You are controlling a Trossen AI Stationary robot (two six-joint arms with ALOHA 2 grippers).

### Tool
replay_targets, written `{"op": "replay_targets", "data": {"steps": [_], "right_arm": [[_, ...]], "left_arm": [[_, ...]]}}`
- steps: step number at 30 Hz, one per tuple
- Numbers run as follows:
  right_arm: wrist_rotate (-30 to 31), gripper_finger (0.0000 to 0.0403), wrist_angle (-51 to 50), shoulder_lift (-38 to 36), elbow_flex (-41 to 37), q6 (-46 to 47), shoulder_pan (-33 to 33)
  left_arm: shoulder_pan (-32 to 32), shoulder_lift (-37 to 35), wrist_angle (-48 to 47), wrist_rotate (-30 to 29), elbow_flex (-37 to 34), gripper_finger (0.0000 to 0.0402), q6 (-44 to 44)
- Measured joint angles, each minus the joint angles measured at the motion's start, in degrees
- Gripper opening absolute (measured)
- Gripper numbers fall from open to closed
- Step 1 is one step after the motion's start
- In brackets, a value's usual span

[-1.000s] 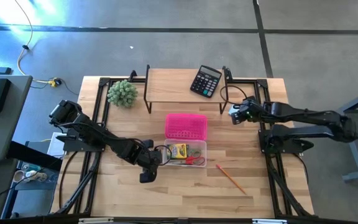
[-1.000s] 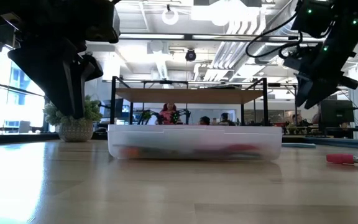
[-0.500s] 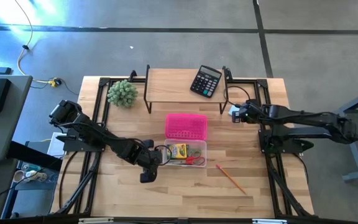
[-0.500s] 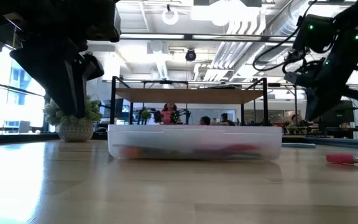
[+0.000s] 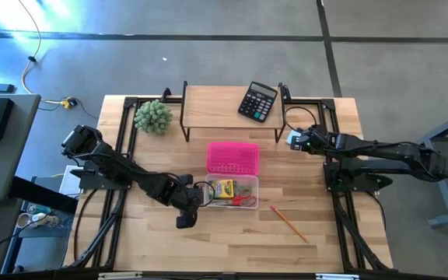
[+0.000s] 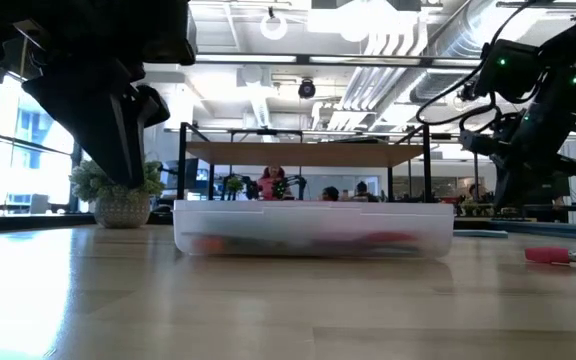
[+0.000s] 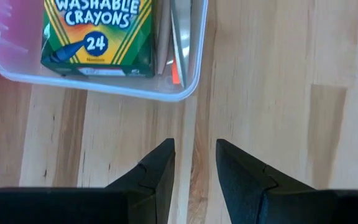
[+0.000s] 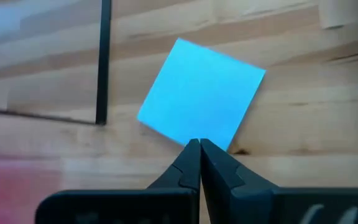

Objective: Pack school essentials
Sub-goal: Put the blue sticky note into the pink supply box

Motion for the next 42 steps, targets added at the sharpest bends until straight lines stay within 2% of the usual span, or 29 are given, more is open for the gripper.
{"op": "replay_targets", "data": {"steps": [7, 25, 33, 42], "right_arm": [[0.29, 0.0000, 0.87, 1.49, 0.00, 0.00, -2.33], [-2.28, 0.0000, 8.53, 16.65, 0.08, -6.13, -7.60], [-2.54, 0.0000, 9.60, 17.05, 0.09, -8.57, -7.60], [-6.94, 0.0000, 4.83, 16.94, 1.11, -9.06, -5.44]], "left_arm": [[-0.01, -0.01, 0.70, 0.00, 0.00, 0.0106, -0.01], [-0.03, -0.01, 0.72, 0.02, 0.00, 0.0106, 0.00], [-0.03, -0.01, 0.72, 0.24, 0.00, 0.0106, -0.03], [-0.06, 0.01, 0.72, 0.20, 0.00, 0.0106, -0.03]]}}
